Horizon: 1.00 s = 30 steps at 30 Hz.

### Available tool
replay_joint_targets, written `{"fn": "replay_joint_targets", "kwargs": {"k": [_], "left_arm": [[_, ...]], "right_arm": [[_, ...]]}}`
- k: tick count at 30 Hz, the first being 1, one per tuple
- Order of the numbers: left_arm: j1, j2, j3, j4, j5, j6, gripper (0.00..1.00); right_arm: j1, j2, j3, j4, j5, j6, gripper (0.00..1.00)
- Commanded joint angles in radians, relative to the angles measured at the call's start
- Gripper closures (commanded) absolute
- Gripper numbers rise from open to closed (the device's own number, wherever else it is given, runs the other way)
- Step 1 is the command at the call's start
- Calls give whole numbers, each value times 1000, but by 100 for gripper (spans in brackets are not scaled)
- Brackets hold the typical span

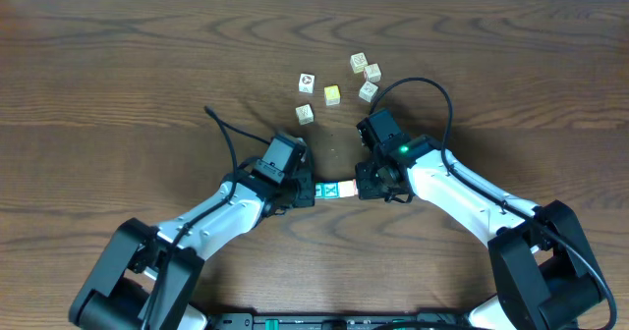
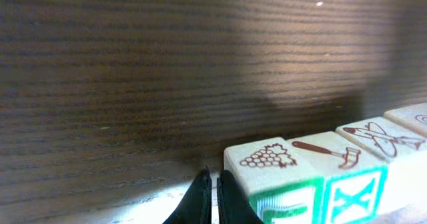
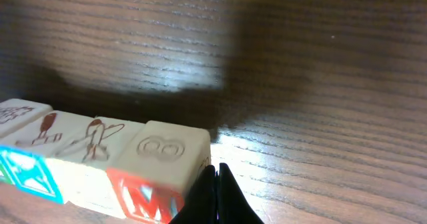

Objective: Lift 4 blocks

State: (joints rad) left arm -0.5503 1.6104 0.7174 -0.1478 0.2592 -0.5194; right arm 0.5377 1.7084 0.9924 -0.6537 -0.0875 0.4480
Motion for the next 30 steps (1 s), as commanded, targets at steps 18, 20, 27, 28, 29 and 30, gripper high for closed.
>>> {"fn": "replay_joint_targets", "kwargs": {"k": [18, 20, 27, 28, 29, 30], "left_arm": [[-37, 35, 23, 29, 60, 18, 92], [-37, 35, 23, 29, 56, 21, 92], [-36, 35, 23, 27, 21, 37, 92], [-36, 35, 23, 25, 15, 37, 92], [-36, 35, 23, 23, 16, 37, 92], [-36, 35, 23, 22, 16, 37, 92]], "right_arm": [[40, 7, -58, -13, 68, 31, 98], [40, 7, -58, -24, 92, 31, 98], [40, 7, -58, -15, 129, 30, 98], [40, 7, -58, -12, 132, 31, 98], [40, 7, -58, -11, 132, 32, 98], [40, 7, -58, -11, 132, 42, 98]]}}
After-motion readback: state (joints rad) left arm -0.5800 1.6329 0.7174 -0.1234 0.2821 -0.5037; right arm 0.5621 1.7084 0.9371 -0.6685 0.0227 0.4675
